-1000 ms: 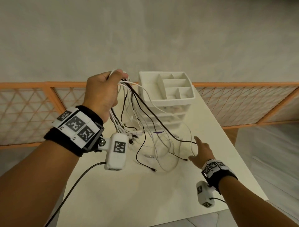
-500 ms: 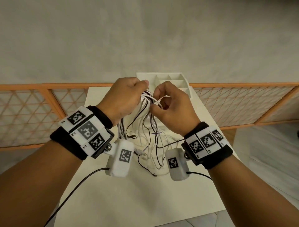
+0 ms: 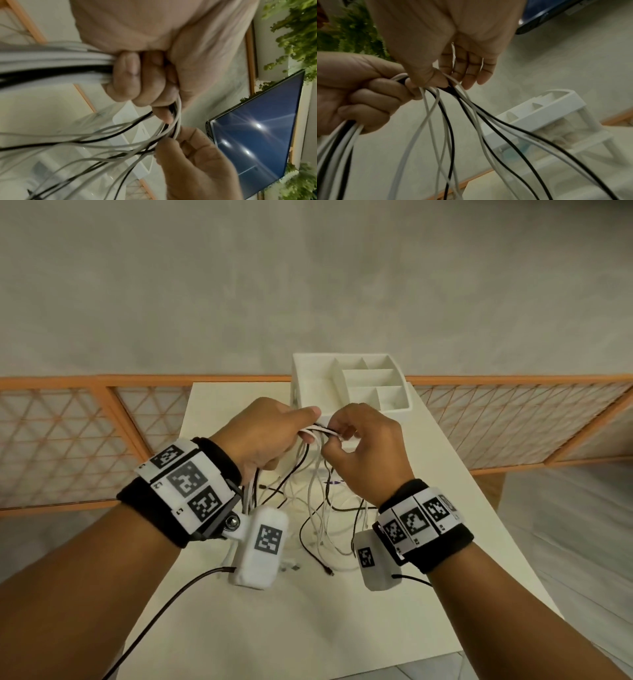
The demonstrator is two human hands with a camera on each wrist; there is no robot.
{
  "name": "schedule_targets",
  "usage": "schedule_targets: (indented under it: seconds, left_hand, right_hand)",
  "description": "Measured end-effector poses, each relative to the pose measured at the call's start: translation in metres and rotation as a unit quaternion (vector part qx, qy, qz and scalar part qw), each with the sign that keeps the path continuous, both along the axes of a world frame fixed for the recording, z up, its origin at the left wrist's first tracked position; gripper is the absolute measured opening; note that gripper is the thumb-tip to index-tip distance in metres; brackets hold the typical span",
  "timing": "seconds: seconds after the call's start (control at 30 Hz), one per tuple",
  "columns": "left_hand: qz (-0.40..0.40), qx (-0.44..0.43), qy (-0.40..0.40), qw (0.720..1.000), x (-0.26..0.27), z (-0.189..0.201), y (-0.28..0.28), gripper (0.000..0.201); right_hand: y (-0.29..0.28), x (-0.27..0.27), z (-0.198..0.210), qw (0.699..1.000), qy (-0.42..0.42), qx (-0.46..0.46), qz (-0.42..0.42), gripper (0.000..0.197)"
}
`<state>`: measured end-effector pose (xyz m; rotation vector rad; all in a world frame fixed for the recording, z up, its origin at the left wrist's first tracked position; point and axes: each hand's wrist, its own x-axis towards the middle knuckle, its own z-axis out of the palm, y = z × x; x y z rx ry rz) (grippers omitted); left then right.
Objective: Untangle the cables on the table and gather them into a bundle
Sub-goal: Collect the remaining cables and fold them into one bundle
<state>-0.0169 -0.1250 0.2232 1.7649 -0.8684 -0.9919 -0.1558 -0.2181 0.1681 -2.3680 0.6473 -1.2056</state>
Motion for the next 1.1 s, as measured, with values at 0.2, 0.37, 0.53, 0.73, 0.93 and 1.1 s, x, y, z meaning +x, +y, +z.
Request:
schedule_targets:
  seconds: [0.2,0.37,0.53,0.73,0.93,1.1]
  left_hand:
    - [0.048,-0.048,0.034,0.997,-0.01,-0.005,-0.006,0.037]
    - [0.102,-0.091,0.087,0.987,-0.008,0.0,-0.007,0.044]
    - [0.175,-0.192,0.141,0.955,0.03,0.035,-0.002,0.03]
    - [0.178,-0.217,0.142,0.949,0.022,0.021,0.003,0.038]
    - [0.196,-0.3,0.206,0.911,0.023,0.039,-0.004,0.032]
    - [0.182,-0.294,0.177,0.921,0.027,0.041,-0.005,0.034]
  right_hand:
    - [0.003,-0.002,0.004,0.995,0.069,0.073,0.0,0.01]
    - [-0.003,-0.007,-0.003,0.981,0.161,0.106,-0.011,0.011]
    - [-0.029,-0.051,-0.09,0.894,0.382,0.22,-0.082,0.026]
    - [-0.052,-0.097,-0.133,0.844,0.403,0.302,-0.185,0.015]
    - [-0.055,-0.097,-0.125,0.786,0.472,0.373,-0.144,0.039]
    - [-0.048,-0.11,-0.149,0.748,0.505,0.396,-0.172,0.052]
